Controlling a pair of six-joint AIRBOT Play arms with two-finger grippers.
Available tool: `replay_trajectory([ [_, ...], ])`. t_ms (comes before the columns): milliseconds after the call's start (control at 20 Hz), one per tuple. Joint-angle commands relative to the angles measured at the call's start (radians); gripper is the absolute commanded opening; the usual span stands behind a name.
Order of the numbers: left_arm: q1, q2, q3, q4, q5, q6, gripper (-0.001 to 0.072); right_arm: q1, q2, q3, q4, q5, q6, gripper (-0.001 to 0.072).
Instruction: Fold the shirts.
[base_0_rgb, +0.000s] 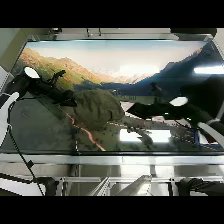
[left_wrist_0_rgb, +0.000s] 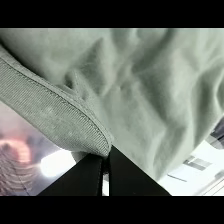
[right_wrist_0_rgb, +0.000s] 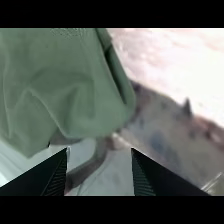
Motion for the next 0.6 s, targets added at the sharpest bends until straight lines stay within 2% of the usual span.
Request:
replay_trajectory([
  [0, 0.0, 0.0, 0.025, 0.001, -0.024, 0.001, 0.0024, 0.089, -0.174, 0.138, 0.068, -0.056, -0.05, 0.0437],
  [250, 0.001, 0.0, 0.025, 0.002, -0.023, 0.019, 0.0025, 0.08, -0.217, 0.216, 0.041, -0.05, -0.051, 0.0434],
  [550, 0.0, 0.0, 0.025, 0.002, -0.016, 0.029, 0.0025, -0.018, -0.192, 0.217, 0.014, 0.032, -0.051, 0.0435],
])
